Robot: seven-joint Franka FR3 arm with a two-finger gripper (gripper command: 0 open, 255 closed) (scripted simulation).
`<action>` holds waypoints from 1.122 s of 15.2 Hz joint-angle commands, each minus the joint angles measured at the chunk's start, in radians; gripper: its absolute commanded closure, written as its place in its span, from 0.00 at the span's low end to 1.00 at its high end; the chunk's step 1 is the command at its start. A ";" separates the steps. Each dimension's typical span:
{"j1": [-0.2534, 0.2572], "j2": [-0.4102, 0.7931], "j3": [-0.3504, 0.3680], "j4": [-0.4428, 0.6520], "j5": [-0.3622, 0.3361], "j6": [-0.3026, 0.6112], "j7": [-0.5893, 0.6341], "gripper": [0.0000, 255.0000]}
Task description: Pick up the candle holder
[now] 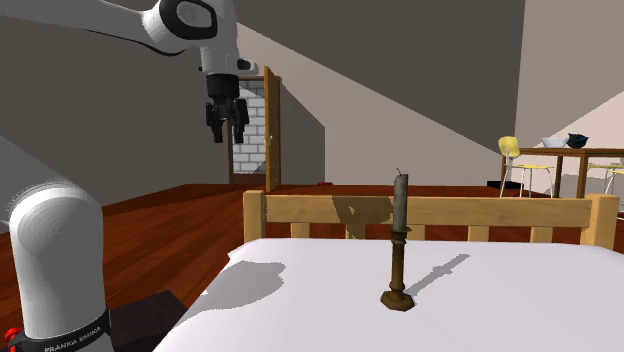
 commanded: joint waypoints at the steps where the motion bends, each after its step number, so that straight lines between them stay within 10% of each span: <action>1: 0.000 0.000 0.000 0.000 0.000 0.000 0.000 0.00; 17: -0.006 0.129 -0.411 -0.107 -0.156 0.418 -0.549 0.00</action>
